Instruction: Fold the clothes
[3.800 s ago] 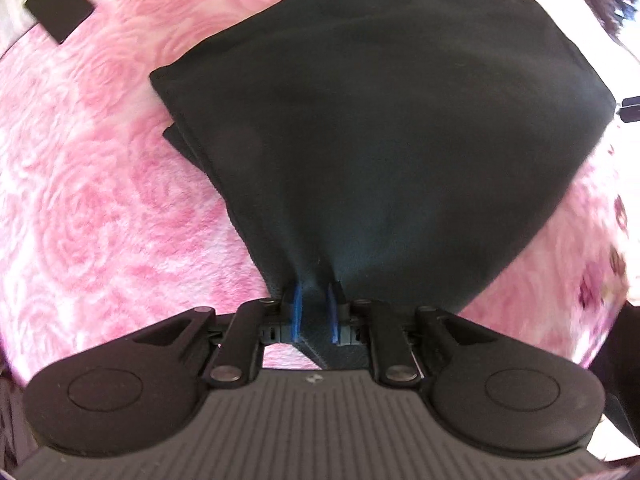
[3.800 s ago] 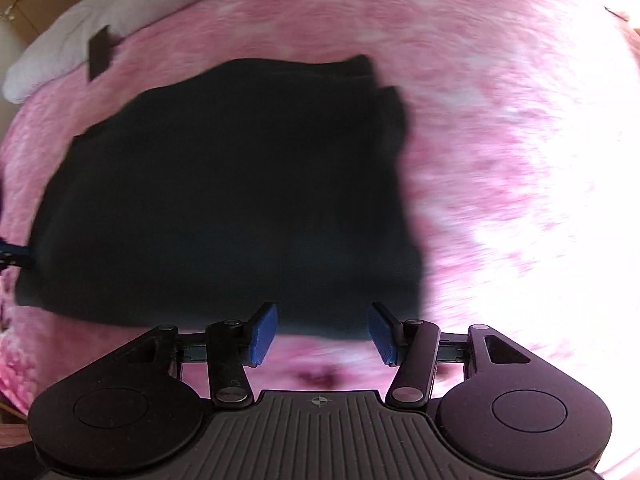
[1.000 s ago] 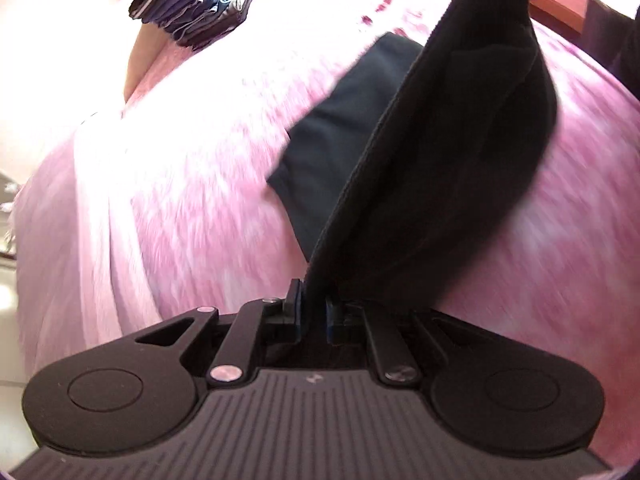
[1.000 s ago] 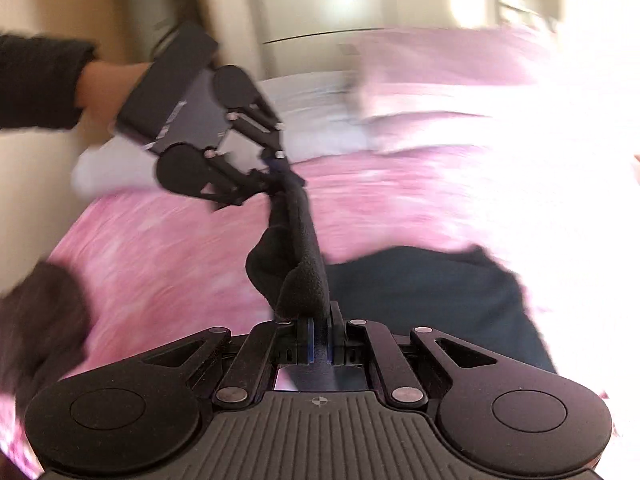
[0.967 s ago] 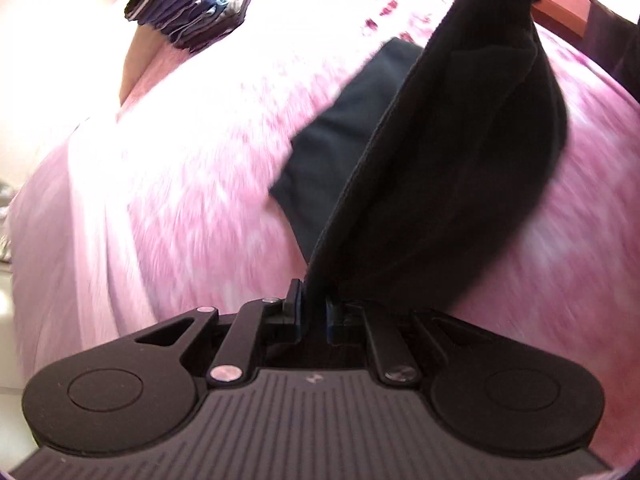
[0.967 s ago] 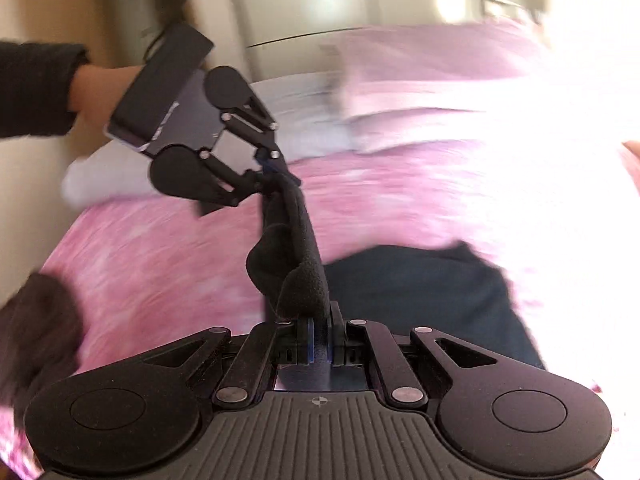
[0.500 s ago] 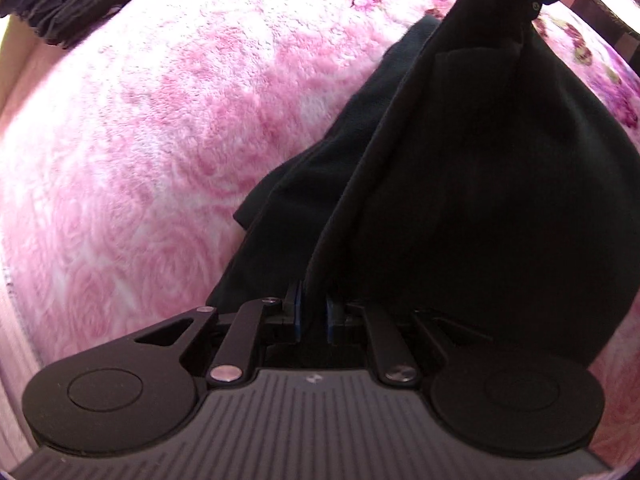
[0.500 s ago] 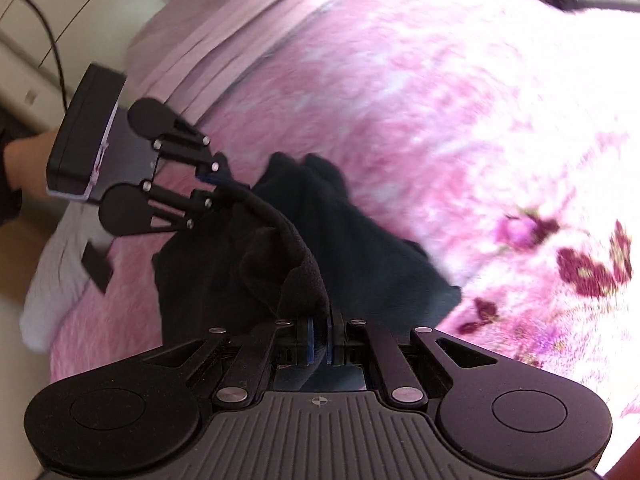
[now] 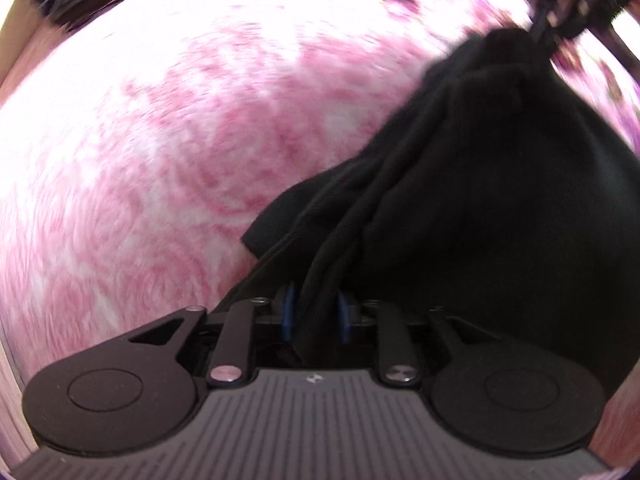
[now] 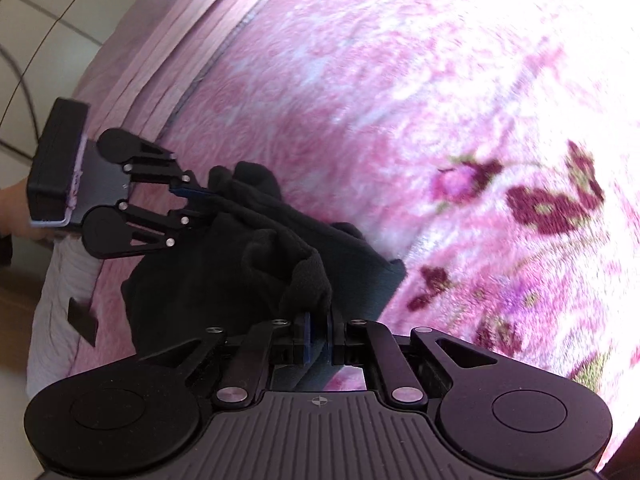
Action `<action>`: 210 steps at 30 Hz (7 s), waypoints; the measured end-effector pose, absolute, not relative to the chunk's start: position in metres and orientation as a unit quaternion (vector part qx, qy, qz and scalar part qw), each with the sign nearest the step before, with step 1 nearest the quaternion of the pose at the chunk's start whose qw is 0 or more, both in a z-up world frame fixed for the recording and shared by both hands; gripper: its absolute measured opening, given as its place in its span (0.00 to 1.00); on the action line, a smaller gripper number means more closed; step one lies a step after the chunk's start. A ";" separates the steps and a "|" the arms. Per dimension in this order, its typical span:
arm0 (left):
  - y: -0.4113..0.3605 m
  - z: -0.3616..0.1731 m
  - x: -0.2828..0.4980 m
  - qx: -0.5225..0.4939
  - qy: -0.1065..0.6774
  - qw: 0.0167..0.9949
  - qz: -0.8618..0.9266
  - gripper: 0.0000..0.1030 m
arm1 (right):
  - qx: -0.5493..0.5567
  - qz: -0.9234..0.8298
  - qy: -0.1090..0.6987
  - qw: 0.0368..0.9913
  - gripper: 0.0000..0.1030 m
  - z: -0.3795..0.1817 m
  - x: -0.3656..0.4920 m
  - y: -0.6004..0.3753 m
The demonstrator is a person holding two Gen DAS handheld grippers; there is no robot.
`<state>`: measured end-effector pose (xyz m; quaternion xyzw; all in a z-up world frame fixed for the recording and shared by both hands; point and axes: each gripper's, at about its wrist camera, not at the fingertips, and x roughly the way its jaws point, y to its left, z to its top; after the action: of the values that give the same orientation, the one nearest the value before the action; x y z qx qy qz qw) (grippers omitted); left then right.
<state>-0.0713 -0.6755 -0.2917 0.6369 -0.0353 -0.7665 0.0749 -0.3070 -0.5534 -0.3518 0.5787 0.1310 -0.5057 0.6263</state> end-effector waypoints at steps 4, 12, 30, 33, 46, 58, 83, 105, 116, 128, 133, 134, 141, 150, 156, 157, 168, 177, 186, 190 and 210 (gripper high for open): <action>-0.695 -0.279 -0.043 0.607 0.040 0.126 -0.784 0.33 | 0.573 -0.497 0.135 0.637 0.04 -0.345 -0.309 -0.555; -0.744 -0.280 0.000 0.556 0.180 0.224 -0.780 0.32 | 0.573 -0.494 0.139 0.639 0.06 -0.348 -0.307 -0.560; -0.743 -0.270 0.009 0.522 0.208 0.266 -0.783 0.02 | 0.575 -0.503 0.143 0.629 0.04 -0.336 -0.305 -0.565; -0.747 -0.279 0.004 0.520 0.209 0.275 -0.781 0.02 | 0.561 -0.514 0.136 0.634 0.03 -0.323 -0.309 -0.563; -0.758 -0.295 0.015 0.503 0.224 0.351 -0.757 0.08 | 0.571 -0.542 0.145 0.599 0.05 -0.344 -0.327 -0.558; -0.681 -0.269 -0.020 0.470 0.239 0.227 -0.819 0.23 | 0.418 -0.511 0.237 0.713 0.05 -0.295 -0.260 -0.568; -0.698 -0.276 -0.012 0.501 0.177 0.359 -0.768 0.36 | 0.432 -0.480 0.306 0.700 0.06 -0.301 -0.267 -0.564; -0.573 -0.300 0.084 0.533 0.210 0.414 -0.707 0.36 | 0.386 -0.419 0.390 0.724 0.65 -0.304 -0.159 -0.520; -0.564 -0.298 0.093 0.529 0.210 0.406 -0.715 0.36 | 0.366 -0.396 0.415 0.733 0.65 -0.302 -0.109 -0.489; -0.554 -0.298 0.095 0.550 0.164 0.387 -0.721 0.43 | 0.311 -0.396 0.476 0.721 0.65 -0.322 -0.075 -0.478; -0.503 -0.293 0.094 0.563 0.010 0.342 -0.753 0.70 | 0.197 -0.366 0.546 0.727 0.65 -0.341 -0.056 -0.468; -0.490 -0.295 0.092 0.562 -0.030 0.325 -0.760 0.75 | 0.172 -0.357 0.560 0.727 0.65 -0.346 -0.053 -0.465; -0.441 -0.340 0.065 0.584 -0.261 0.209 -0.739 0.77 | 0.090 -0.326 0.594 0.730 0.27 -0.355 -0.063 -0.457; -0.476 -0.348 0.026 0.587 -0.256 0.219 -0.736 0.30 | 0.094 -0.339 0.559 0.751 0.16 -0.301 -0.122 -0.462; -0.464 -0.335 0.005 0.584 -0.205 0.222 -0.753 0.12 | 0.075 -0.356 0.573 0.734 0.18 -0.297 -0.150 -0.444; -0.464 -0.335 0.003 0.585 -0.194 0.225 -0.754 0.12 | 0.074 -0.359 0.576 0.731 0.25 -0.301 -0.149 -0.440; -0.480 -0.305 -0.002 0.571 -0.122 0.244 -0.774 0.12 | -0.022 -0.398 0.576 0.713 0.70 -0.356 -0.098 -0.415; -0.452 -0.321 -0.021 0.568 -0.167 0.268 -0.760 0.41 | 0.003 -0.406 0.572 0.712 0.22 -0.332 -0.137 -0.430; -0.446 -0.341 -0.048 0.600 -0.206 0.235 -0.736 0.15 | 0.001 -0.385 0.586 0.713 0.21 -0.314 -0.149 -0.429; -0.447 -0.312 -0.045 0.597 -0.179 0.235 -0.746 0.12 | 0.004 -0.380 0.589 0.713 0.21 -0.303 -0.153 -0.428; -0.428 -0.171 -0.050 0.597 -0.135 0.249 -0.751 0.11 | -0.026 -0.359 0.600 0.715 0.20 -0.177 -0.150 -0.405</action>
<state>-0.0495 -0.4277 -0.1708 0.5971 -0.1346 -0.7507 0.2487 -0.1497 -0.4048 -0.1767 -0.0258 0.5995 -0.3594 0.7147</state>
